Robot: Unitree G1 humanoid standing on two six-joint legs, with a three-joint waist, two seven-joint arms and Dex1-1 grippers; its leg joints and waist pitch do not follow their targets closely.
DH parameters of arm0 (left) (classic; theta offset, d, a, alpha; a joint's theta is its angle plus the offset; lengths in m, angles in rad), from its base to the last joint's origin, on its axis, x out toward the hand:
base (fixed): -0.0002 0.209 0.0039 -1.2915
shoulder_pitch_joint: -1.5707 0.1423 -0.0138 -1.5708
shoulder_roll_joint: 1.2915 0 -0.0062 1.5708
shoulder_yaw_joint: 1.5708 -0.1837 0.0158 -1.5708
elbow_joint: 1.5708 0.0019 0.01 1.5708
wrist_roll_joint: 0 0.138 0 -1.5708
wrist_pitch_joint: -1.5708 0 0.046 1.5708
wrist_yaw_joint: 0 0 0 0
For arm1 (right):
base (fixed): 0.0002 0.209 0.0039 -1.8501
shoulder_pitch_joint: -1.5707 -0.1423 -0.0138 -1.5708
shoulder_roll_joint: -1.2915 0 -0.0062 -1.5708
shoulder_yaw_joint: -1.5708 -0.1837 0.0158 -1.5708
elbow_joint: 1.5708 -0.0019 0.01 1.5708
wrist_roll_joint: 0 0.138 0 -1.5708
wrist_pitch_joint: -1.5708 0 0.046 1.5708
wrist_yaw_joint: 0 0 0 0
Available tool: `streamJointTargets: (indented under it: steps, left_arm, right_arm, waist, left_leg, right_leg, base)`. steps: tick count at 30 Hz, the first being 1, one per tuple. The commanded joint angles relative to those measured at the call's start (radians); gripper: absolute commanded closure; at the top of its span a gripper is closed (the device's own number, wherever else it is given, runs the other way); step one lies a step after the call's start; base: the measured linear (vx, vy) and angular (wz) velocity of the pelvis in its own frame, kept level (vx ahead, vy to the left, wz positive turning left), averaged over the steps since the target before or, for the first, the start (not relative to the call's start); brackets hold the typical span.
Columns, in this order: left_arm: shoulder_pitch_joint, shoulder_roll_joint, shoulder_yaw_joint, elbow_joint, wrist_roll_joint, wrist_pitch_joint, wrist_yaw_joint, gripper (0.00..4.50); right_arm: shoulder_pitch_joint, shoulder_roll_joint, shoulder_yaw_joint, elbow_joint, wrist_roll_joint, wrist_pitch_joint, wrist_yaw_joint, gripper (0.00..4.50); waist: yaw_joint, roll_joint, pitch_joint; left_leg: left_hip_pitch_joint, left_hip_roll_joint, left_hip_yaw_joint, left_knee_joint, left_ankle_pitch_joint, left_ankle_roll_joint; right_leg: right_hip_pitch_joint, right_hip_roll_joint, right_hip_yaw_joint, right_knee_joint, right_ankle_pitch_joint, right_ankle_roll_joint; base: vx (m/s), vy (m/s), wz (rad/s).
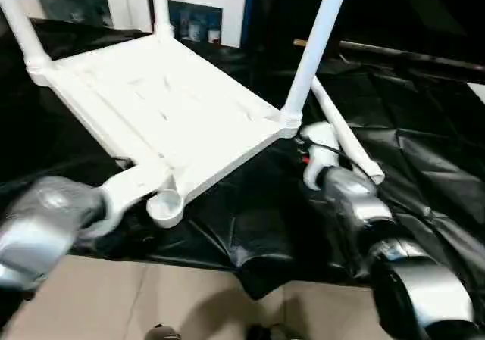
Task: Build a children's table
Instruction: Rotate table base
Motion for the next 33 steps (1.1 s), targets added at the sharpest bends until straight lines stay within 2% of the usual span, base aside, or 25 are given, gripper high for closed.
streamJointTargets:
  steps: [1,2,3,4,5,7,8,9,10,13,15,16,18,19,20,22,23,25,27,28,29,30,31,32,33]
  left_arm:
    - [-0.059,-0.065,-0.001,0.061,0.002,-0.061,0.06,0.09]
    - [-0.104,-0.127,0.01,0.121,-0.014,-0.101,0.092,0.09]
    - [-0.119,-0.147,0.014,0.142,-0.023,-0.114,0.102,0.09]
    - [-0.131,-0.165,0.018,0.16,-0.029,-0.123,0.109,0.09]
    - [-0.15,-0.192,0.021,0.185,-0.034,-0.142,0.122,0.09]
    - [-0.168,-0.222,0.032,0.219,-0.04,-0.159,0.14,0.09]
    - [-0.213,-0.289,0.051,0.322,-0.034,-0.225,0.205,0.09]
    - [-0.227,-0.311,0.058,0.36,-0.029,-0.246,0.232,0.09]
    - [-0.236,-0.323,0.062,0.383,-0.026,-0.26,0.248,0.09]
    - [-0.25,-0.356,0.092,0.419,-0.016,-0.328,0.325,0.09]
    - [-0.23,-0.375,0.137,0.38,-0.041,-0.394,0.363,0.09]
    - [-0.221,-0.383,0.152,0.365,-0.053,-0.419,0.373,0.09]
    - [-0.144,-0.462,0.268,0.283,-0.076,-0.527,0.538,0.09]
    - [-0.144,-0.462,0.268,0.283,-0.076,-0.527,0.538,0.09]
    - [-0.09,-0.519,0.351,0.254,-0.099,-0.483,0.628,0.09]
    - [-0.023,-0.554,0.4,0.225,-0.102,-0.51,0.698,0.09]
    - [-0.014,-0.557,0.402,0.221,-0.102,-0.521,0.704,0.09]
    - [0.042,-0.582,0.412,0.196,-0.099,-0.584,0.75,0.09]
    - [0.05,-0.598,0.396,0.187,-0.067,-0.598,0.799,0.09]
    - [0.051,-0.601,0.39,0.185,-0.058,-0.601,0.809,0.09]
    - [0.052,-0.607,0.379,0.179,-0.037,-0.611,0.828,0.09]
    - [0.051,-0.619,0.371,0.169,-0.013,-0.626,0.853,0.09]
    - [0.05,-0.637,0.382,0.163,-0.026,-0.635,0.859,0.09]
    - [0.047,-0.652,0.395,0.161,-0.045,-0.63,0.861,0.09]
    - [0.045,-0.649,0.396,0.16,-0.048,-0.647,0.856,0.09]
  right_arm:
    - [0.034,-0.019,-0.015,-0.077,0.017,0.023,-0.005,1.01]
    - [0.075,-0.028,-0.019,-0.154,0.025,0.049,0.001,1.01]
    - [0.092,-0.031,-0.019,-0.187,0.027,0.061,0.006,1.01]
    - [0.105,-0.032,-0.02,-0.214,0.03,0.073,0.007,1.01]
    - [0.125,-0.033,-0.021,-0.255,0.034,0.089,0.007,1.01]
    - [0.146,-0.035,-0.018,-0.299,0.036,0.107,0.006,1.01]
    - [0.189,-0.037,-0.012,-0.386,0.04,0.143,-0.009,1.01]
    - [0.204,-0.036,-0.011,-0.417,0.043,0.158,-0.017,1.01]
    - [0.212,-0.036,-0.01,-0.435,0.045,0.166,-0.022,1.01]
    - [0.268,-0.024,-0.015,-0.557,0.052,0.225,-0.064,1.01]
    - [0.304,-0.008,-0.032,-0.633,0.057,0.267,-0.112,1.01]
    - [0.313,-0.002,-0.039,-0.653,0.059,0.281,-0.128,1.01]
    - [0.367,0.023,-0.051,-0.762,0.044,0.382,-0.209,1.01]
    - [0.367,0.023,-0.051,-0.762,0.044,0.382,-0.209,1.01]
    - [0.41,0.036,-0.043,-0.831,0.04,0.392,-0.225,1.01]
    - [0.454,0.046,-0.026,-0.885,0.033,0.358,-0.221,1.01]
    - [0.458,0.051,-0.028,-0.889,0.037,0.357,-0.225,1.01]
    - [0.48,0.086,-0.043,-0.917,0.069,0.37,-0.265,1.01]
    - [0.476,0.102,-0.049,-0.913,0.08,0.386,-0.285,1.01]
    - [0.475,0.104,-0.048,-0.913,0.079,0.391,-0.289,1.01]
    - [0.472,0.106,-0.045,-0.92,0.075,0.406,-0.297,1.01]
    - [0.469,0.108,-0.042,-0.935,0.072,0.429,-0.308,1.01]
    - [0.463,0.113,-0.048,-0.946,0.075,0.448,-0.321,1.01]
    - [0.458,0.116,-0.054,-0.954,0.08,0.46,-0.328,1.01]
    - [0.453,0.113,-0.053,-0.958,0.082,0.46,-0.322,1.01]
  waist:
    - [0.003,0.035,-0.067]
    - [0.01,0.04,-0.07]
    - [0.011,0.038,-0.071]
    - [0.015,0.041,-0.075]
    - [0.012,0.037,-0.072]
    - [0.01,0.035,-0.07]
    - [0.011,0.039,-0.073]
    - [0.011,0.037,-0.073]
    - [0.01,0.035,-0.076]
    - [0.004,0.038,-0.084]
    - [-0.004,0.039,-0.087]
    - [-0.006,0.036,-0.088]
    - [-0.009,0.04,-0.088]
    - [-0.01,0.037,-0.087]
    - [-0.012,0.04,-0.088]
    - [-0.009,0.037,-0.086]
    - [-0.01,0.035,-0.085]
    - [-0.011,0.031,-0.081]
    - [-0.017,0.034,-0.078]
    - [-0.022,0.036,-0.076]
    - [-0.035,0.059,-0.073]
    - [-0.038,0.069,-0.07]
    - [-0.04,0.079,-0.067]
    - [-0.043,0.068,-0.065]
    - [-0.036,0.057,-0.06]
  left_leg:
    - [0.0,-0.012,0.016,-0.062,-0.195,0.027]
    - [0.011,-0.012,0.017,-0.059,-0.201,0.032]
    - [0.009,-0.014,0.02,-0.058,-0.197,0.037]
    - [0.001,-0.008,0.012,-0.064,-0.177,0.035]
    - [-0.009,-0.008,0.009,-0.065,-0.181,0.034]
    - [-0.008,-0.016,0.01,-0.061,-0.193,0.037]
    - [-0.006,-0.018,0.011,-0.059,-0.185,0.038]
    - [-0.005,-0.02,0.013,-0.058,-0.181,0.043]
    - [-0.013,-0.02,0.009,-0.061,-0.168,0.045]
    - [-0.022,-0.011,0.002,-0.067,-0.137,0.047]
    - [-0.024,-0.005,0.0,-0.067,-0.108,0.051]
    - [-0.025,-0.006,0.0,-0.067,-0.103,0.053]
    - [-0.026,-0.001,0.0,-0.065,-0.078,0.055]
    - [-0.023,0.0,0.004,-0.064,-0.081,0.063]
    - [-0.024,-0.002,0.006,-0.062,-0.086,0.07]
    - [-0.024,-0.003,0.009,-0.062,-0.087,0.08]
    - [-0.023,-0.008,0.01,-0.063,-0.102,0.092]
    - [-0.021,-0.006,0.009,-0.066,-0.121,0.096]
    - [-0.012,0.001,0.005,-0.071,-0.168,0.077]
    - [-0.005,0.007,0.001,-0.074,-0.193,0.074]
    - [0.035,0.073,-0.034,-0.107,-0.244,0.105]
    - [0.043,0.13,-0.062,-0.136,-0.243,0.127]
    - [0.049,0.226,-0.096,-0.175,-0.237,0.162]
    - [0.055,0.229,-0.08,-0.175,-0.265,0.192]
    - [0.042,0.179,-0.039,-0.158,-0.311,0.215]
  right_leg:
    - [0.072,-0.048,0.059,-0.103,-0.379,-0.101]
    - [0.066,-0.048,0.059,-0.107,-0.394,-0.095]
    - [0.067,-0.046,0.059,-0.112,-0.397,-0.088]
    - [0.076,-0.05,0.058,-0.099,-0.374,-0.094]
    - [0.08,-0.047,0.05,-0.104,-0.399,-0.075]
    - [0.078,-0.046,0.046,-0.118,-0.464,-0.037]
    - [0.077,-0.045,0.043,-0.124,-0.482,-0.015]
    - [0.075,-0.042,0.043,-0.128,-0.482,-0.006]
    - [0.082,-0.041,0.04,-0.124,-0.467,0.001]
    - [0.09,-0.046,0.04,-0.114,-0.389,-0.011]
    - [0.092,-0.049,0.046,-0.1,-0.291,-0.052]
    - [0.092,-0.049,0.046,-0.099,-0.277,-0.061]
    - [0.093,-0.049,0.051,-0.088,-0.196,-0.099]
    - [0.091,-0.049,0.052,-0.091,-0.175,-0.112]
    - [0.093,-0.048,0.054,-0.087,-0.173,-0.115]
    - [0.092,-0.049,0.053,-0.092,-0.174,-0.11]
    - [0.09,-0.045,0.051,-0.1,-0.234,-0.077]
    - [0.085,-0.047,0.051,-0.106,-0.29,-0.054]
    - [0.074,-0.029,0.036,-0.12,-0.354,-0.021]
    - [0.068,-0.017,0.026,-0.126,-0.363,-0.014]
    - [0.055,0.001,0.003,-0.12,-0.299,-0.07]
    - [0.057,-0.001,-0.004,-0.092,-0.251,-0.101]
    - [0.048,-0.021,-0.001,-0.008,-0.16,-0.123]
    - [0.034,-0.035,0.015,0.03,-0.125,-0.139]
    - [0.039,-0.052,0.041,0.017,-0.106,-0.194]
  base:
    - [0.0,0.0,0.0]
    - [0.0,0.0,0.0]
    - [0.0,0.0,0.0]
    - [0.0,0.0,0.0]
    - [0.0,0.0,0.0]
    - [0.0,0.0,0.0]
    - [0.0,0.0,0.0]
    - [0.0,0.0,0.0]
    - [0.0,0.0,0.0]
    - [0.0,0.0,0.0]
    - [0.0,0.0,0.0]
    - [0.0,0.0,0.0]
    - [0.0,0.0,0.0]
    - [0.0,0.0,0.0]
    - [0.0,0.0,0.0]
    - [0.0,0.0,0.0]
    - [0.0,0.0,0.0]
    - [0.0,0.0,0.0]
    - [0.0,0.0,0.0]
    - [0.0,0.0,0.0]
    - [0.005,-0.066,0.14]
    - [0.005,-0.066,0.14]
    - [0.007,-0.108,0.16]
    - [0.019,-0.148,0.17]
    - [0.019,-0.148,0.17]
